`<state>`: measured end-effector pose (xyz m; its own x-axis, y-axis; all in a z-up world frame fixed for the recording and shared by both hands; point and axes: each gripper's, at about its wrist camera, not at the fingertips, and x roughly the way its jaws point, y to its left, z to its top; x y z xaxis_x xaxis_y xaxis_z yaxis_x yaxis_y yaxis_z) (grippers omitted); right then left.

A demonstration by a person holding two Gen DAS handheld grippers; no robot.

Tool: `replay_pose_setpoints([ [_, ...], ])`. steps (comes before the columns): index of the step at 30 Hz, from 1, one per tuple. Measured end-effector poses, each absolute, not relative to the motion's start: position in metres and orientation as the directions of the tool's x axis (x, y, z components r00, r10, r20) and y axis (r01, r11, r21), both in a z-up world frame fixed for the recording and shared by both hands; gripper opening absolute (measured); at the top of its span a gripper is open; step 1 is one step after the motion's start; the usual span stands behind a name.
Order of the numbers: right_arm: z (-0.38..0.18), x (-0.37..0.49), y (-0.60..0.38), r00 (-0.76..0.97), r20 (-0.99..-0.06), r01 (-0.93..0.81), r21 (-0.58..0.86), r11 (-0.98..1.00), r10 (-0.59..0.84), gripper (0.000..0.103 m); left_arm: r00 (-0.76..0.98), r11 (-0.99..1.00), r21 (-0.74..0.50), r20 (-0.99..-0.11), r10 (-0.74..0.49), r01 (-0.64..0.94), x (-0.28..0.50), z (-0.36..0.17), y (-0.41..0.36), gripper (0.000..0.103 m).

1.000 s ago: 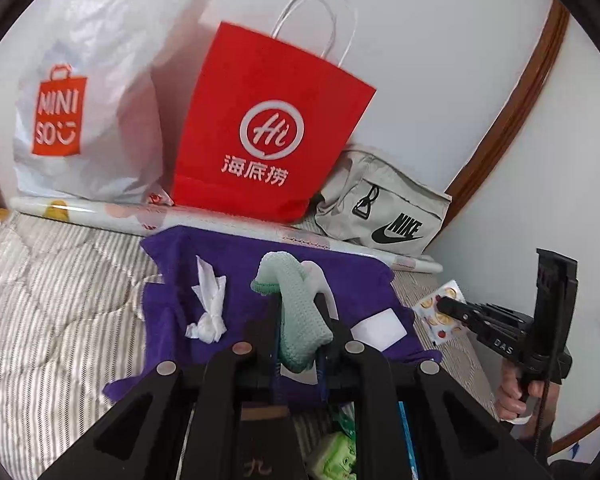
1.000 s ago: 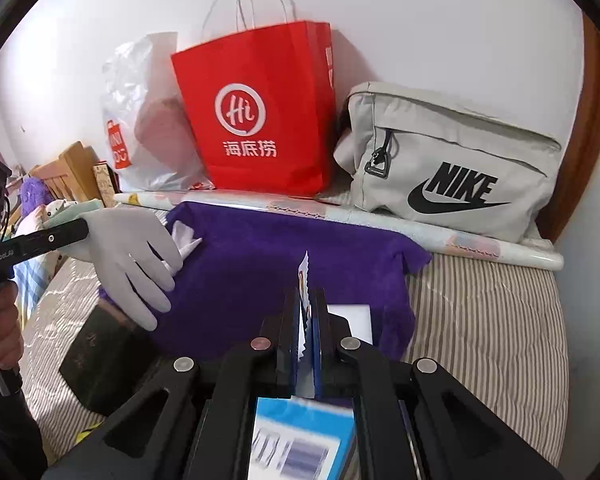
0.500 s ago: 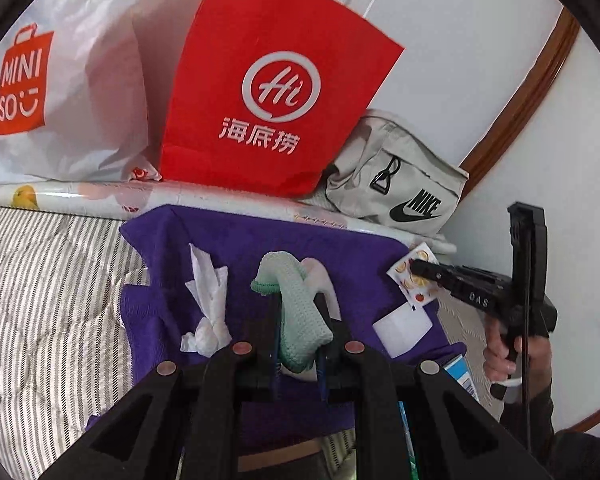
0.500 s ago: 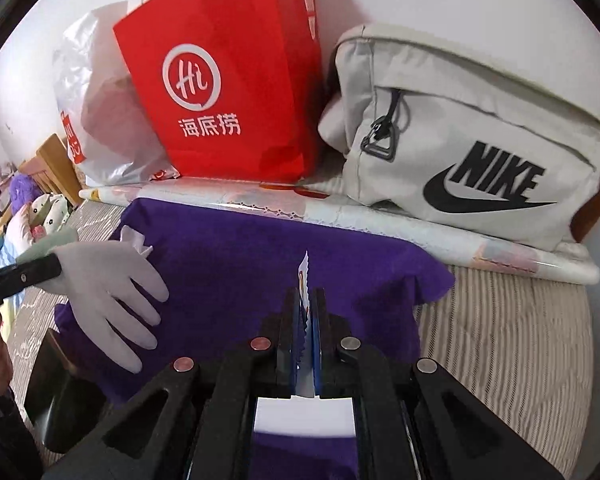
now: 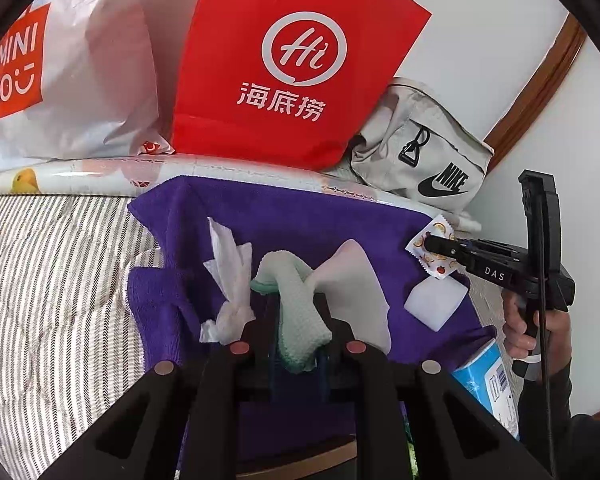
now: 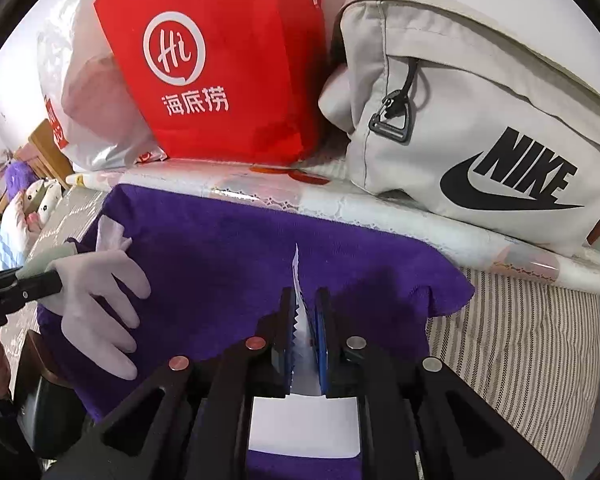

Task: Organize soft objects
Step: 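Lower and release the glove with the left tool while the right tool drops the card on the towel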

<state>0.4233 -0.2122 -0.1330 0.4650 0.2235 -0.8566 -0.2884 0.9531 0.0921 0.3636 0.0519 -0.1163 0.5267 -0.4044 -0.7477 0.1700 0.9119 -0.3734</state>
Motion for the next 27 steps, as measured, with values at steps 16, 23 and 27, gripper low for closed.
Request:
replay_pose_setpoints([
  [16, -0.125, 0.41, -0.217, 0.472, -0.87, -0.297, -0.001, 0.955, 0.146, 0.038, 0.502, 0.945, -0.287, -0.801, -0.327, 0.157, 0.358, -0.114, 0.049, 0.067],
  [23, -0.107, 0.383, -0.223, 0.503, -0.855, -0.277, -0.02, 0.961, 0.127, 0.047, 0.514, 0.951, -0.283, -0.801, -0.308, 0.128, 0.343, -0.107, 0.058, 0.067],
  [27, -0.091, 0.361, -0.223, 0.528, -0.839, -0.256, -0.011, 0.967, 0.131, 0.047, 0.532, 0.948, -0.295, -0.786, -0.314, 0.123, 0.327, -0.097, 0.064, 0.067],
])
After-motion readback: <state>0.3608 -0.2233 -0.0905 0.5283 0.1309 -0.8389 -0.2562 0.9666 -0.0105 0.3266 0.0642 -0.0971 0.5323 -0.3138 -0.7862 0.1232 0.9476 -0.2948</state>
